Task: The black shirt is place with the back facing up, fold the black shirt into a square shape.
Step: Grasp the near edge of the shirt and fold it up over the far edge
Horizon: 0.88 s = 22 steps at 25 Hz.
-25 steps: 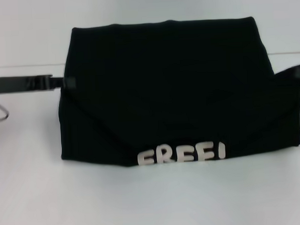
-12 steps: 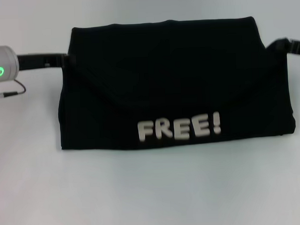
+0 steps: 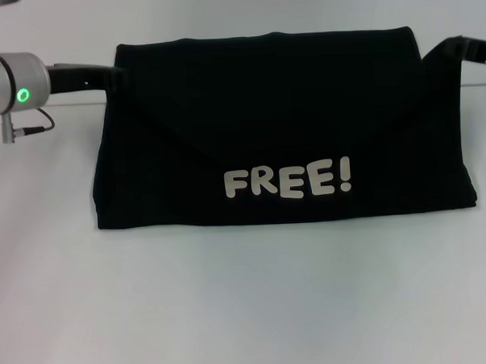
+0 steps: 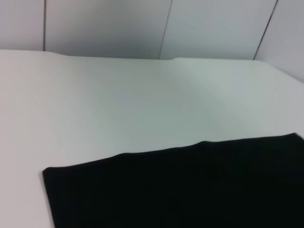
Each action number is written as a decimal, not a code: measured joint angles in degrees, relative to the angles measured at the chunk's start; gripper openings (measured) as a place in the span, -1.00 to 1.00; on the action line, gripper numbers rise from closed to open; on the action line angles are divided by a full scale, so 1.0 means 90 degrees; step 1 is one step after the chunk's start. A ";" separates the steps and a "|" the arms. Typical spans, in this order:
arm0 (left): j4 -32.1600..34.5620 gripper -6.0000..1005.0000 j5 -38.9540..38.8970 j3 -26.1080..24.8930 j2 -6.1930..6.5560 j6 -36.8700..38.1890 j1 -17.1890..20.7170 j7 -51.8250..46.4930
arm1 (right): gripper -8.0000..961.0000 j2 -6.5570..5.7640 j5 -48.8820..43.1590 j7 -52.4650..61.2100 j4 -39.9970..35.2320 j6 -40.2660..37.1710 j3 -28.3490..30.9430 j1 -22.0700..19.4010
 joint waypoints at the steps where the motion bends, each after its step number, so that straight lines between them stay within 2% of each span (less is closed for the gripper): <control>1: -0.0020 -0.85 0.0000 0.0038 -0.0034 -0.0095 0.0002 0.0003 | -0.90 0.0018 0.0000 -0.0021 0.0101 0.0138 -0.0001 0.0005; 9: -0.0115 -0.85 0.0001 0.0411 -0.0513 -0.1319 0.0165 0.0103 | -0.89 0.0300 0.0000 -0.0135 0.0404 0.0927 -0.0211 -0.0008; 10: -0.0136 -0.85 0.0001 0.0456 -0.0533 -0.1359 0.0171 0.0148 | -0.89 0.0340 0.0000 -0.0152 0.0370 0.0932 -0.0253 -0.0023; 13: -0.0205 -0.65 0.0002 0.0524 -0.0553 -0.1535 0.0175 0.0236 | -0.89 0.0382 0.0000 -0.0159 0.0320 0.1002 -0.0284 -0.0049; 19: -0.0106 -0.19 0.0000 0.0465 -0.0518 -0.1764 0.0212 0.0037 | -0.35 0.0382 0.0388 -0.0158 0.0047 0.0985 -0.0308 -0.0201; 22: 0.0312 0.05 -0.0005 0.0512 -0.0515 -0.1495 0.0410 -0.0425 | -0.08 0.0380 0.0736 -0.0157 -0.0194 0.0631 -0.0316 -0.0396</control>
